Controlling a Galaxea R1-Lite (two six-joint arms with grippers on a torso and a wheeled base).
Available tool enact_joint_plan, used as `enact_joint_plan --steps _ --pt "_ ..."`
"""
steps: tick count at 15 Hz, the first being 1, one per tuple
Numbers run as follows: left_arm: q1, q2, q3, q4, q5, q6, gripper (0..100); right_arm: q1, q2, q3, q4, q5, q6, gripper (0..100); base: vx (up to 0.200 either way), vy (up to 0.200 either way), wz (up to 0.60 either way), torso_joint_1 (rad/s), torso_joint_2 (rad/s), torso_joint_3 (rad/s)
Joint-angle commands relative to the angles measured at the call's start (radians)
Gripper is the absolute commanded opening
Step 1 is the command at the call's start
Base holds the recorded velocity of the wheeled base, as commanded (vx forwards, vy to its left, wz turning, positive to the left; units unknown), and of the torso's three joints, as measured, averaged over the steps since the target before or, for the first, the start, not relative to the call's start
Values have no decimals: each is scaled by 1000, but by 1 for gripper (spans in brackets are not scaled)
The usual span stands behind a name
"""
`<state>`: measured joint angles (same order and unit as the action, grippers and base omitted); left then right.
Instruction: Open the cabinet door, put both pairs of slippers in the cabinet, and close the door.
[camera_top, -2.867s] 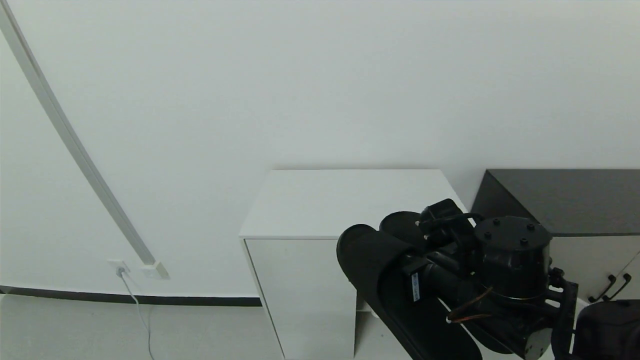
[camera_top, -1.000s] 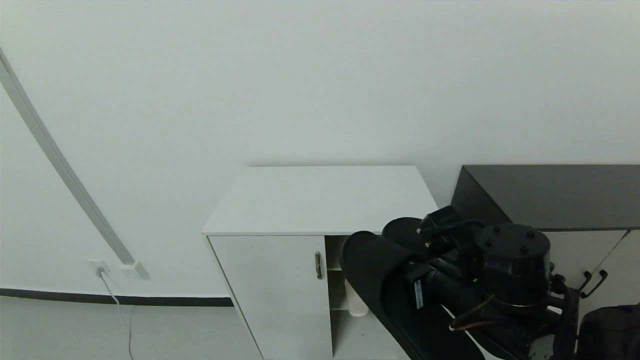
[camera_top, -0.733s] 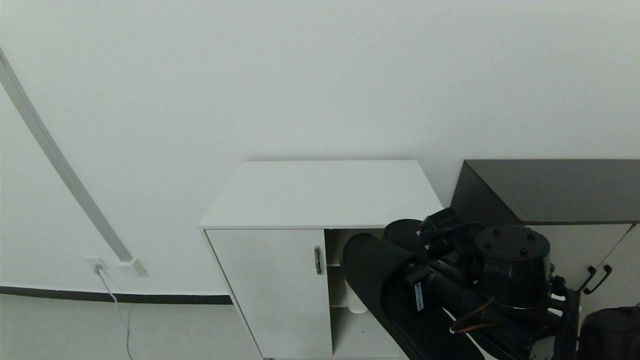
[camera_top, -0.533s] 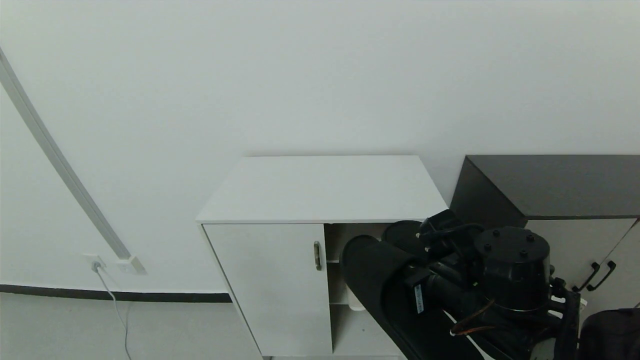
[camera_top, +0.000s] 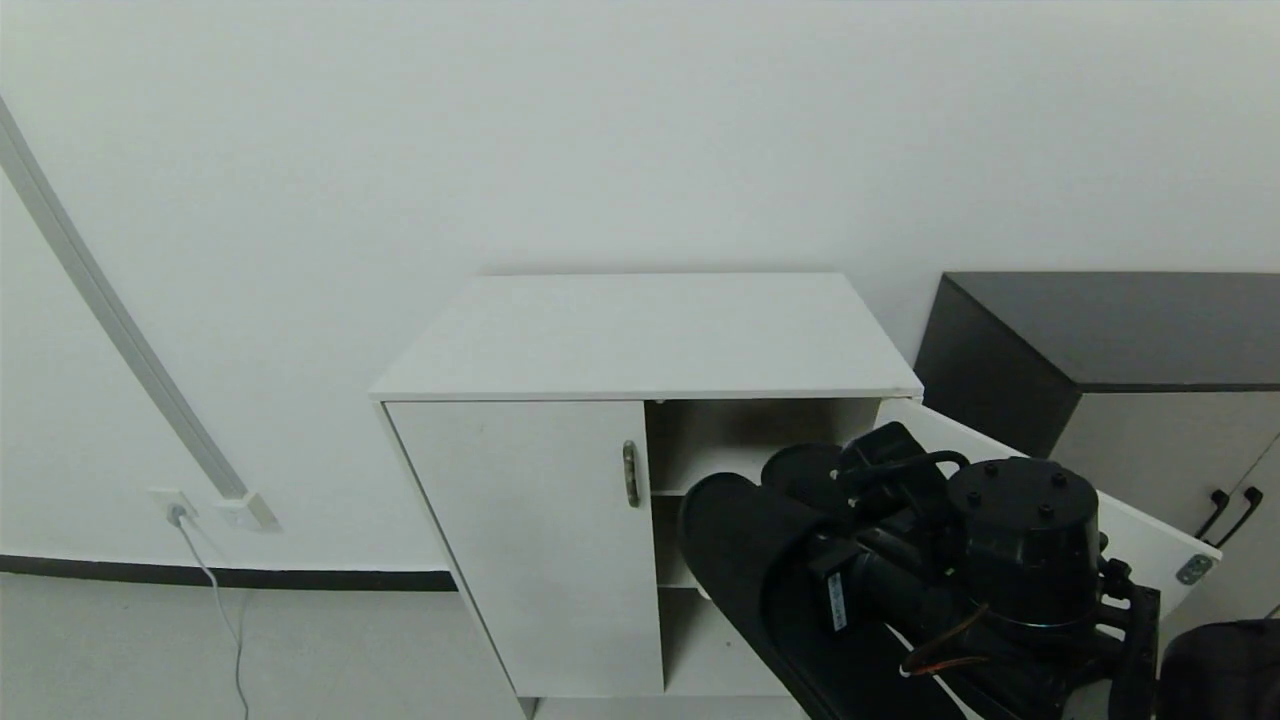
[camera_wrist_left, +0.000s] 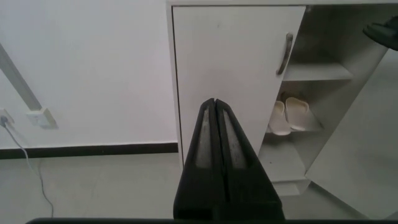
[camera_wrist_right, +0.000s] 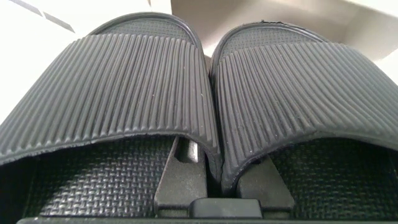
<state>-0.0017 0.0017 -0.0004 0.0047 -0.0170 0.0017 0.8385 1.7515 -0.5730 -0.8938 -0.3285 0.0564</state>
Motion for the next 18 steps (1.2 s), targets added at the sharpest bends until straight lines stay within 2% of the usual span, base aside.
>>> enact_joint_plan --steps 1,9,18 --pt "0 0 0 0 0 0 0 1 3 -1 0 0 0 0 0 0 0 -217 540 320" --pt "0 0 0 0 0 0 0 1 5 1 0 0 -9 0 0 0 0 -195 518 317" --pt "0 0 0 0 0 0 0 1 6 15 0 3 -13 0 0 0 0 -134 478 339"
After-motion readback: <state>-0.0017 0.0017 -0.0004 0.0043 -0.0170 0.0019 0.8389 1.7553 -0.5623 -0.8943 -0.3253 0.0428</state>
